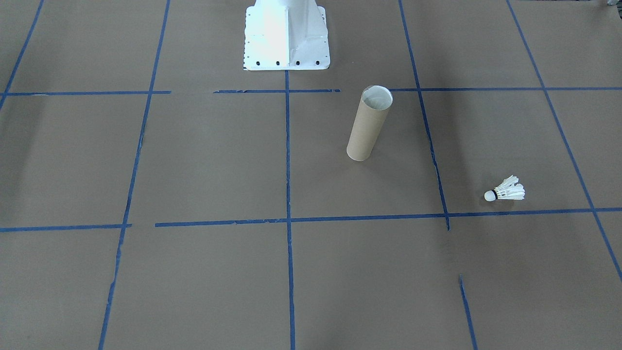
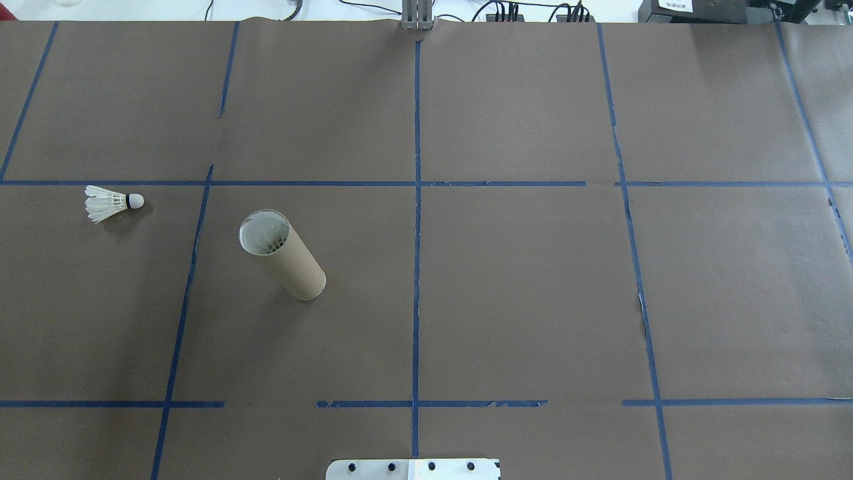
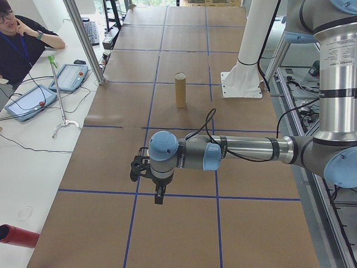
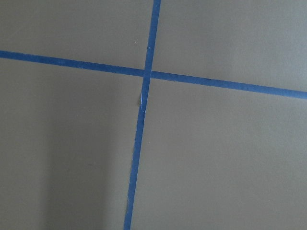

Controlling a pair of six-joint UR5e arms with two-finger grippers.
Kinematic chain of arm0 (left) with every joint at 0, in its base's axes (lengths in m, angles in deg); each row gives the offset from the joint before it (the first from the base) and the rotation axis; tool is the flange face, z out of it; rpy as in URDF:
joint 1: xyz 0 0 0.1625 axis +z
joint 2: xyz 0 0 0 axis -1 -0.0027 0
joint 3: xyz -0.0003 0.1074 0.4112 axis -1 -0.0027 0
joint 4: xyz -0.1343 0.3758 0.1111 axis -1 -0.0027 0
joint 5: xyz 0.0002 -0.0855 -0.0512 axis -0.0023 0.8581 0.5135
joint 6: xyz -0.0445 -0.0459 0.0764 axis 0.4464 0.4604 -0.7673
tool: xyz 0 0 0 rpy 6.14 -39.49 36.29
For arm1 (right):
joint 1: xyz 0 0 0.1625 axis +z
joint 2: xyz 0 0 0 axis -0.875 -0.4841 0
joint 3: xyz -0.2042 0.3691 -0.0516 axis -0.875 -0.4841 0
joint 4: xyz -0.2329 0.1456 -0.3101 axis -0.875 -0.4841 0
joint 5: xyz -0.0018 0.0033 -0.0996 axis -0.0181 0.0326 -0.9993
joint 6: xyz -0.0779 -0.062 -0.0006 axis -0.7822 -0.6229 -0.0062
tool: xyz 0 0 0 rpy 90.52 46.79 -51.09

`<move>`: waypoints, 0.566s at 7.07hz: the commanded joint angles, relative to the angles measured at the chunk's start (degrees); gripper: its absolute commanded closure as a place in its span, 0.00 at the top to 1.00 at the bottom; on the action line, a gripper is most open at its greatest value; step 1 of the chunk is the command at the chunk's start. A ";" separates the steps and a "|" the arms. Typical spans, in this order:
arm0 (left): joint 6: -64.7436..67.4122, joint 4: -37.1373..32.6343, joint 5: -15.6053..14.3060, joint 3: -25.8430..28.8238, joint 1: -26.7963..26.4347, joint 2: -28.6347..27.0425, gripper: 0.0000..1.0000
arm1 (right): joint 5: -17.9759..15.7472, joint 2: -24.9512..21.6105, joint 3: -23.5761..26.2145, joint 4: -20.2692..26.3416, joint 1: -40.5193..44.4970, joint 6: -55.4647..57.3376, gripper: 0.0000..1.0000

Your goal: Collect badminton balls into bucket

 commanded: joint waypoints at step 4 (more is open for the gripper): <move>-0.84 -0.67 0.00 -2.05 0.44 -1.52 1.00 | 0.00 -0.06 0.00 0.00 0.00 0.00 1.00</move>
